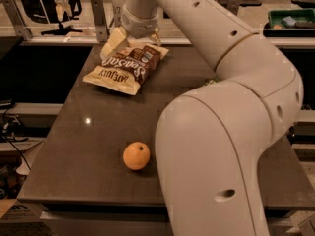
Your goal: Pick brown chip bag
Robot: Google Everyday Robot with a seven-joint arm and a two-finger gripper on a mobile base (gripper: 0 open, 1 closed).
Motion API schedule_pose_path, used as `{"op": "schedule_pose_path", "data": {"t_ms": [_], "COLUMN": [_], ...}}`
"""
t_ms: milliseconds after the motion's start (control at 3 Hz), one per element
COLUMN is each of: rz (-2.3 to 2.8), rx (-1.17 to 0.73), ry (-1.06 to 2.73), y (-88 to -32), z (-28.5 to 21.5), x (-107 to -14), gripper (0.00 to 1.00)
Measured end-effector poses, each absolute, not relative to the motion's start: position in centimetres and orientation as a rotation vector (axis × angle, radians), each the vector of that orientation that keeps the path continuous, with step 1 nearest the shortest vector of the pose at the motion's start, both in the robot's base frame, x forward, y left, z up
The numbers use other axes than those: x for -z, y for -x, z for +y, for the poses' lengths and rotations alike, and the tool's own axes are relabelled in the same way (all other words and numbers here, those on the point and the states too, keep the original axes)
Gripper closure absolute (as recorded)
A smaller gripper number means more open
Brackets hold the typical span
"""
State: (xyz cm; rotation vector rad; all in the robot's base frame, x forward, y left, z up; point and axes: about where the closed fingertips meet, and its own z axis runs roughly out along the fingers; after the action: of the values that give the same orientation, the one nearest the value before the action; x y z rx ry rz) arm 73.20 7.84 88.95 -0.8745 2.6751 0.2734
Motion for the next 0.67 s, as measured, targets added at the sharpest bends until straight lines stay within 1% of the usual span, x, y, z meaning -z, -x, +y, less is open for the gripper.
{"op": "schedule_pose_path", "data": {"t_ms": [667], "rz": [2.72], "rx": [-0.224], "ry": [0.835], "y": [-73.0], "z": [9.7], "x": [-87.0], "gripper": [0.0]}}
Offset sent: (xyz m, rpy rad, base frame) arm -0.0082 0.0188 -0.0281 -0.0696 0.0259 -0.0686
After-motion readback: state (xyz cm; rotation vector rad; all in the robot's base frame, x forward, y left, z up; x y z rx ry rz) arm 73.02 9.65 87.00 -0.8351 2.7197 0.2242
